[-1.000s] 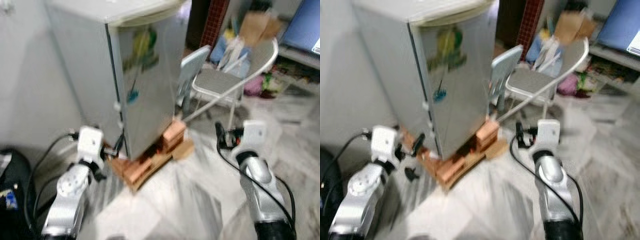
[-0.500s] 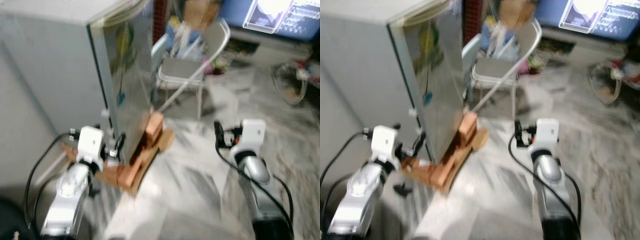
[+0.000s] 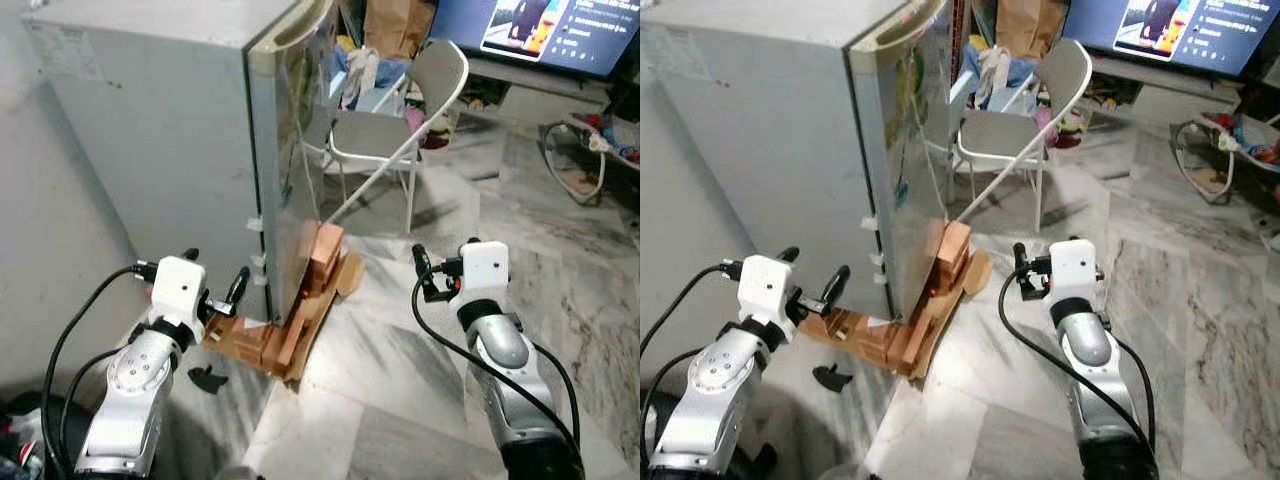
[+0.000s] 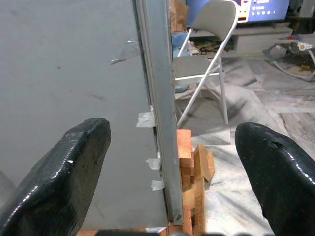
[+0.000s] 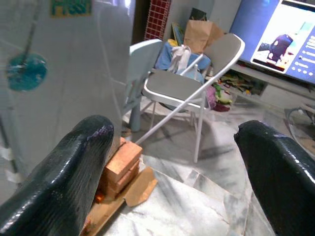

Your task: Restocking fridge

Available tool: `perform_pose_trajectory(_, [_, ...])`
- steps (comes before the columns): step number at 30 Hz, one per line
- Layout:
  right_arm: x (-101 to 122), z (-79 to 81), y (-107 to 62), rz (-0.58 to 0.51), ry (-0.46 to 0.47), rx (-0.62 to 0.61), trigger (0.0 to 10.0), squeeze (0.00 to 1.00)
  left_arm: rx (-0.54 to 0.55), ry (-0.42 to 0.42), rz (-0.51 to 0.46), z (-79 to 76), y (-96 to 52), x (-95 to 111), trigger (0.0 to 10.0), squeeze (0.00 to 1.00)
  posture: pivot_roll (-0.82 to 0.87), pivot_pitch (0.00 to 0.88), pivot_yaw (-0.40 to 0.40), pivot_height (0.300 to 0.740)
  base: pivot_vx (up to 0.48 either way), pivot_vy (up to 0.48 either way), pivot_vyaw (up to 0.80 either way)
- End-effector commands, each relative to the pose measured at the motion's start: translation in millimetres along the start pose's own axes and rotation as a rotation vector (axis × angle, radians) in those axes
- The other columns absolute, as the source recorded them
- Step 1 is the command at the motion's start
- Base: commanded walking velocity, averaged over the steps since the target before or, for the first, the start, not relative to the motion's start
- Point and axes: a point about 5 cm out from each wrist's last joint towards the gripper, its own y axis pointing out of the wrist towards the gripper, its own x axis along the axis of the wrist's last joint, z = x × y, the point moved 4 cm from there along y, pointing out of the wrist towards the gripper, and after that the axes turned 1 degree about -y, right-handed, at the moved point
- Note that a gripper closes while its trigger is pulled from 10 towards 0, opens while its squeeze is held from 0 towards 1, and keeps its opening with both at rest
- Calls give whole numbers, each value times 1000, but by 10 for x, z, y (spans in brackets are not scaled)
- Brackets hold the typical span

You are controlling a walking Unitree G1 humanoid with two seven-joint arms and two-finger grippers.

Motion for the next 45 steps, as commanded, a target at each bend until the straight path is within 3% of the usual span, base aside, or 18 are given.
perform_pose_trajectory(1, [33,-23,9,-6,3,-7,10000,0,-23,-1,-31,-40,8,73,10000,0,90,0,-63,740,0,0,0])
perform_pose_trajectory(9, [42,-89,25,-10,6,-40,10000,0,-31,-5,-38,-64,2,79,10000,0,88,0,-64,740,229,0,0])
perform_pose_trajectory(16, [36,-54,48,-5,-60,-40,10000,0,-38,-4,-39,-68,6,82,10000,0,90,0,-63,740,295,0,0])
perform_pose_trajectory(19, [18,-44,49,-1,-48,-38,10000,0,-41,-5,-39,-71,3,79,10000,0,91,0,-63,740,315,0,0])
perform_pose_trajectory(23, [-26,-39,63,37,42,-34,10000,0,-47,-3,-37,-73,6,81,10000,0,88,0,-60,740,318,0,0])
perform_pose_trajectory(39, [-55,-34,28,47,81,-16,10000,0,1,-19,-37,0,-34,62,10000,0,91,0,-63,740,145,0,0])
perform_pose_trajectory(45, [-71,-34,1,62,98,-12,10000,0,16,-24,-27,50,11,55,10000,0,83,0,-60,740,0,0,-800])
